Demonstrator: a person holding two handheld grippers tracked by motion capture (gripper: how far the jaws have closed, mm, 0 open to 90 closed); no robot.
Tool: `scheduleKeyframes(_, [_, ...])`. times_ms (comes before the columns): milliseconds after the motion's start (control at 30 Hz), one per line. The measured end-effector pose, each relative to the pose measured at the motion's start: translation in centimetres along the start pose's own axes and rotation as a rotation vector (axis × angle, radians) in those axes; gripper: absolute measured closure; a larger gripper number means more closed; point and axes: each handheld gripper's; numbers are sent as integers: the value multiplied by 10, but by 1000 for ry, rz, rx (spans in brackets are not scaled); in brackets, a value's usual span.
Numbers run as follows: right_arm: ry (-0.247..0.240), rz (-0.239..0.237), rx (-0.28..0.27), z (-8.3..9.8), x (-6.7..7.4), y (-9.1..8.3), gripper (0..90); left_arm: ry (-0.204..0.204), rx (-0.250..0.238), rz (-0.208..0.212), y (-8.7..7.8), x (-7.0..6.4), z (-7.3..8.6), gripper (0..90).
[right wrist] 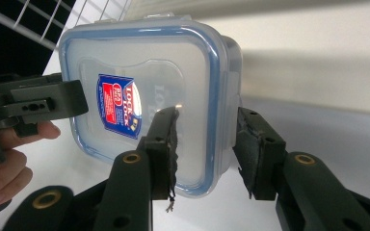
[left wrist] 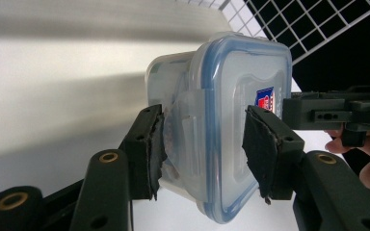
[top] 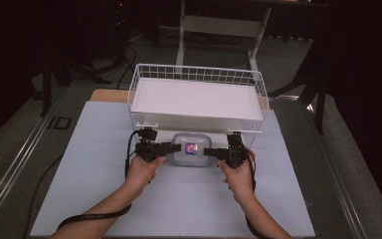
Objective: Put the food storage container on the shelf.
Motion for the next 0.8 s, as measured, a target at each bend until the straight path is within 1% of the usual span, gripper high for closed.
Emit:
scheduleKeyframes(67, [5,10,-12,-4,-3,1,610,-13,-4,7,5,3,-3,511])
scheduleKeyframes(133, [12,19,-16,-6,-5,4,610,-16,-7,7,10,6,-4,511])
scheduleKeyframes(167, [14,24,-18,-7,-7,5,609,-26,-10,8,13,7,-4,512])
scheduleKeyframes(233, [24,30,-23,-8,-11,8,609,-34,-21,0,17,10,-6,511])
scheduleKeyframes(267, [20,35,-26,-9,-11,9,609,-14,-22,21,18,14,-7,511])
scheduleKeyframes(300, [19,41,-31,-10,-12,9,609,-17,-25,28,20,16,-8,511])
scheduleKeyframes(333, [18,46,-34,-11,-12,10,609,-2,-26,22,21,18,-9,511])
scheduleKeyframes(400, [11,56,-42,-13,-12,12,609,-12,-34,22,23,20,-11,510])
scheduleKeyframes(467, [17,54,-50,-15,-14,16,608,-16,-32,15,26,22,-12,509])
scheduleKeyframes(533, [38,60,-38,-17,-14,18,607,-10,-36,9,28,26,-13,509])
scheduleKeyframes(600, [45,68,-37,-18,-13,18,605,-9,-34,15,29,28,-14,508])
scheduleKeyframes(633, [13,74,-67,-19,-15,22,604,-8,-34,16,30,29,-14,508])
scheduleKeyframes(700, [13,81,-73,-20,-15,22,604,-29,-35,27,32,29,-13,507])
scheduleKeyframes(733, [1,84,-79,-21,-16,23,603,-8,-32,20,32,31,-13,506])
scheduleKeyframes(767, [1,84,-79,-21,-16,23,603,-8,-32,20,32,31,-13,504])
scheduleKeyframes(800, [16,81,-71,-22,-15,24,602,4,-23,5,34,34,-13,504])
Point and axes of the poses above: each handheld gripper's, and its own axes: y roughly forward along the jaws, z roughly out of its underside, x roughly to its left, and after that the axes turned 9 degrees about z, right-handed
